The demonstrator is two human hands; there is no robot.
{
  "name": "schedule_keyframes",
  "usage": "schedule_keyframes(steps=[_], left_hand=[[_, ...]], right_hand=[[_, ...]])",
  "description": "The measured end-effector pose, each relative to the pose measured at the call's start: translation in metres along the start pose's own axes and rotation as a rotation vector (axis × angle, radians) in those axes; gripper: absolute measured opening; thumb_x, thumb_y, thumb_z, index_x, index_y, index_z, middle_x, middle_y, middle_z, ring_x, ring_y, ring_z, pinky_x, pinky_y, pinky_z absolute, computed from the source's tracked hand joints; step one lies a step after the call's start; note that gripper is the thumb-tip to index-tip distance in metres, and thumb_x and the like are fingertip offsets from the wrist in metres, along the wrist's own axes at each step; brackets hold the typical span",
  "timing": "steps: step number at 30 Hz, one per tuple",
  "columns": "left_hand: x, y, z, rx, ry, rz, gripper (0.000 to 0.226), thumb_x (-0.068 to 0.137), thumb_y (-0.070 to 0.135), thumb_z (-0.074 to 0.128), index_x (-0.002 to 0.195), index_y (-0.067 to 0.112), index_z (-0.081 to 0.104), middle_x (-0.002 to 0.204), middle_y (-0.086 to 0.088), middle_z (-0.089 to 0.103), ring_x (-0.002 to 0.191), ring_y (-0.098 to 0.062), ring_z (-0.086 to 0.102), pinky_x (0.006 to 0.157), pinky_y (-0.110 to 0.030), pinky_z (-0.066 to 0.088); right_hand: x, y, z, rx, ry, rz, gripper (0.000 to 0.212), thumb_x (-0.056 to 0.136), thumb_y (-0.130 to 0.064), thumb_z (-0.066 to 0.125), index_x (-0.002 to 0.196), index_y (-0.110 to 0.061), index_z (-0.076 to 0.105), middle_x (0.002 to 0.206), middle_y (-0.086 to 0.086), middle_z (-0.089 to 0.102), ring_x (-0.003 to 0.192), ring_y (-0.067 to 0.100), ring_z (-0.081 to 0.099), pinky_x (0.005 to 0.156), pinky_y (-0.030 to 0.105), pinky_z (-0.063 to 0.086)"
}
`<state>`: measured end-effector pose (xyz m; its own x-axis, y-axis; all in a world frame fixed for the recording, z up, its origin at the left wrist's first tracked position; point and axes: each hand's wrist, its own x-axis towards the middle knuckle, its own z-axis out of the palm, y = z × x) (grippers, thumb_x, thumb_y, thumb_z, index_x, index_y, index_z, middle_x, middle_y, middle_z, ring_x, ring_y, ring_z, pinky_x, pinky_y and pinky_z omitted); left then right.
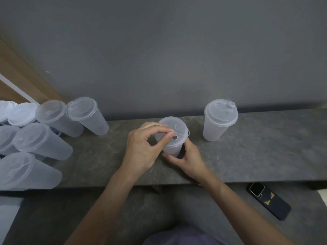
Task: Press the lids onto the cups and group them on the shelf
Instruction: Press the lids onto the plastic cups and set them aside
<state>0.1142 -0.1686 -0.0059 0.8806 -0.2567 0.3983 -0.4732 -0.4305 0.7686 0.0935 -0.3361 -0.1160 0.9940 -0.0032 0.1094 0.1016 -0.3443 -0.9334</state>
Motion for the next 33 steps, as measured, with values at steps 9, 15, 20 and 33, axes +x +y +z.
schedule_keyframes(steps=[9, 15, 20, 33], left_hand=[[-0.005, 0.004, 0.002, -0.038, -0.059, -0.108, 0.005, 0.089, 0.023, 0.075, 0.087, 0.019, 0.074, 0.100, 0.012, 0.070, 0.108, -0.015, 0.066, 0.097, -0.032, 0.050], [-0.006, 0.005, 0.011, -0.031, 0.051, -0.103, 0.003, 0.087, 0.018, 0.080, 0.088, 0.019, 0.078, 0.098, 0.009, 0.070, 0.102, -0.017, 0.068, 0.087, -0.042, 0.055], [-0.005, 0.008, 0.012, -0.055, 0.076, -0.135, 0.007, 0.083, 0.016, 0.082, 0.089, 0.020, 0.080, 0.097, 0.009, 0.071, 0.100, -0.015, 0.069, 0.089, -0.036, 0.056], [0.004, 0.010, -0.001, 0.142, -0.115, -0.047, 0.013, 0.088, 0.027, 0.077, 0.098, 0.019, 0.080, 0.101, 0.014, 0.063, 0.104, -0.004, 0.061, 0.092, -0.011, 0.043]], right_hand=[[0.000, 0.001, 0.000, 0.017, -0.026, -0.001, 0.080, 0.083, -0.033, 0.087, 0.150, -0.027, 0.044, 0.141, -0.018, 0.059, 0.129, 0.000, 0.056, 0.108, 0.025, 0.048], [0.000, 0.000, -0.001, 0.009, -0.014, 0.012, 0.077, 0.082, -0.034, 0.087, 0.147, -0.031, 0.045, 0.140, -0.019, 0.059, 0.129, -0.001, 0.056, 0.109, 0.028, 0.049], [0.000, 0.001, -0.001, 0.007, -0.009, 0.014, 0.078, 0.083, -0.034, 0.087, 0.149, -0.025, 0.046, 0.141, -0.016, 0.060, 0.130, 0.000, 0.056, 0.109, 0.033, 0.049], [0.000, -0.002, -0.001, 0.003, -0.003, 0.006, 0.075, 0.083, -0.034, 0.087, 0.147, -0.027, 0.047, 0.137, -0.018, 0.061, 0.126, 0.000, 0.058, 0.106, 0.028, 0.050]])
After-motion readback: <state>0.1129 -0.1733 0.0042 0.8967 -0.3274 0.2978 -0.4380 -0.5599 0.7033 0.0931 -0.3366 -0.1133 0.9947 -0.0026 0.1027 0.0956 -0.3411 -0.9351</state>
